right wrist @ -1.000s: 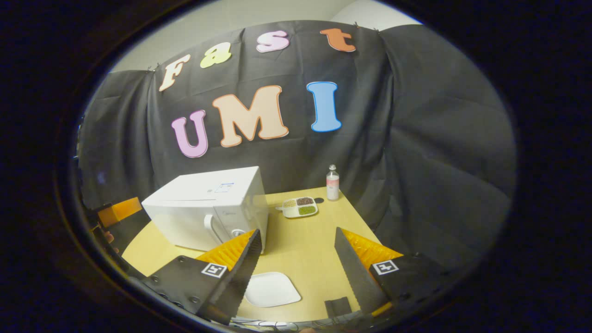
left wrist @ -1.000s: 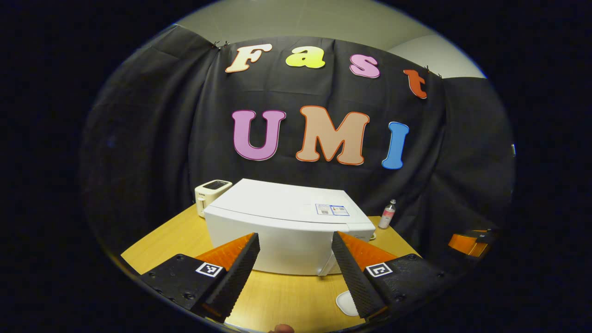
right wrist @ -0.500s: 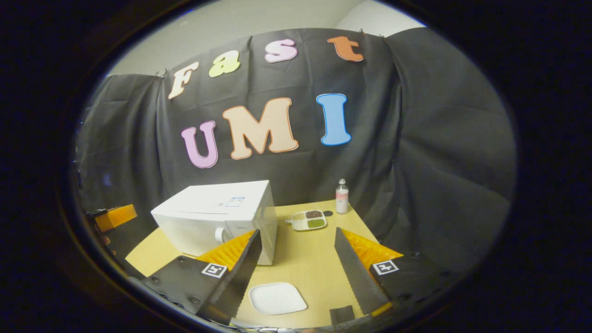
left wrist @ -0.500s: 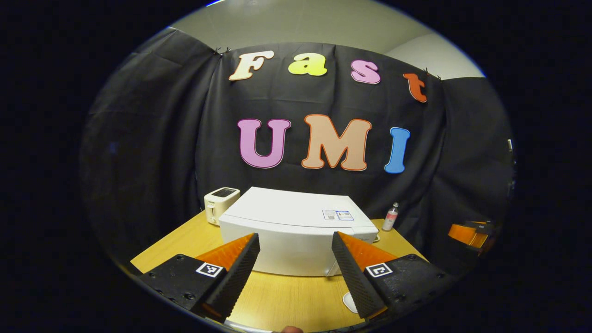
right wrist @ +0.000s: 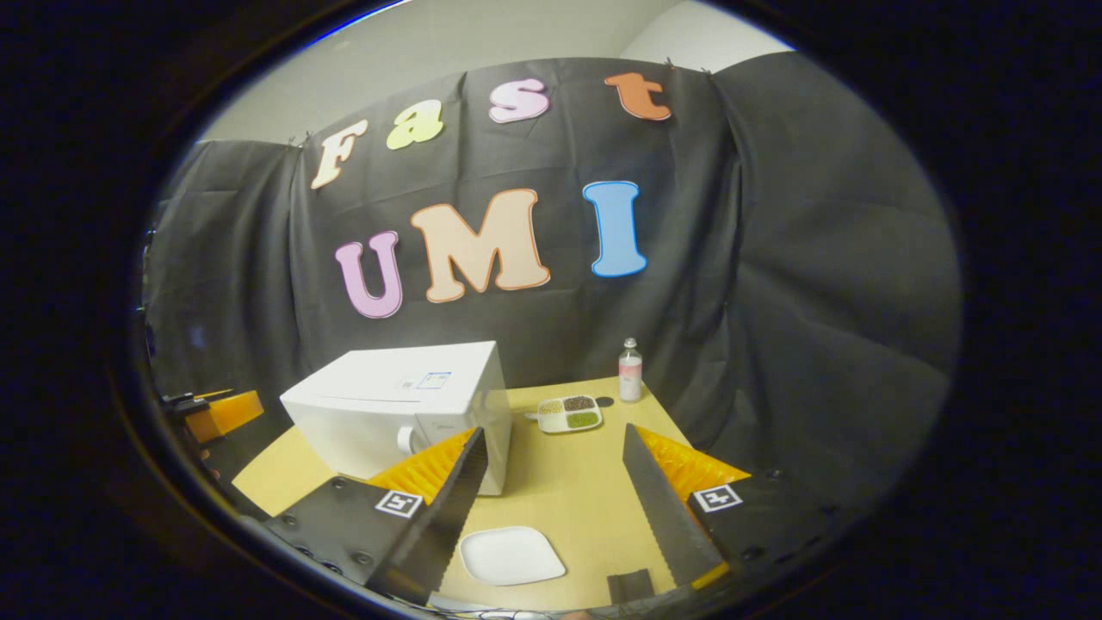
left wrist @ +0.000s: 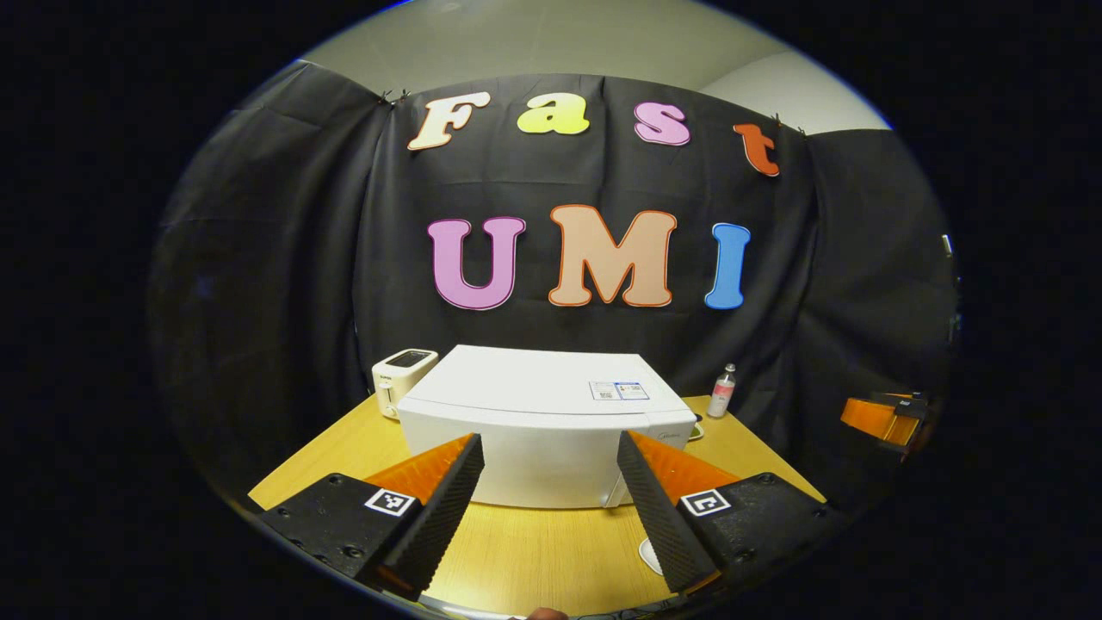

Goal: Open the microwave oven with the left hand, put the food in, and close the microwave oven.

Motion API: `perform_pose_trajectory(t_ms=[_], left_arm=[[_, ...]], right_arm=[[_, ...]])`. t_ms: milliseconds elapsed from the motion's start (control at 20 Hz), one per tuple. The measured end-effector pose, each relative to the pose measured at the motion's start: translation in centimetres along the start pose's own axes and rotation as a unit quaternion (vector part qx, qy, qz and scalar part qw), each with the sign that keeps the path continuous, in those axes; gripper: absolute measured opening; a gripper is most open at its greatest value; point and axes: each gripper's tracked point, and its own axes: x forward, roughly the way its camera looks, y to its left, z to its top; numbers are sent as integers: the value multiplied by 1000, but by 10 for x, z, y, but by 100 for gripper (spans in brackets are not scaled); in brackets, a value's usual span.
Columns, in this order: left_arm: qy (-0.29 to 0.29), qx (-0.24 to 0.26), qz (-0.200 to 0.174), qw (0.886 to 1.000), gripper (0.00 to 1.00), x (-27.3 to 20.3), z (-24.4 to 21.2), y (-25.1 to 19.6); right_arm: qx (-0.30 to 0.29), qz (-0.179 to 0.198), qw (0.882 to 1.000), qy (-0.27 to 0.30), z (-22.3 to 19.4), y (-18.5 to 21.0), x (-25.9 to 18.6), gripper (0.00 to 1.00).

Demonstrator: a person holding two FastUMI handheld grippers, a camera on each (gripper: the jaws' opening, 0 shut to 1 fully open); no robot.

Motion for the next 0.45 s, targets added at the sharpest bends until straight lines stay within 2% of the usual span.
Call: perform_pose_trajectory(t_ms=[250,450], left_arm=[[22,-1,-15,1000,96,12,-4,-13],[18,14,-43,999,96,21,4,-38]], right_arm=[[-10,7,1000,7,-2,3,1,92],[-18,14,1000,3,6,6,-2,92]])
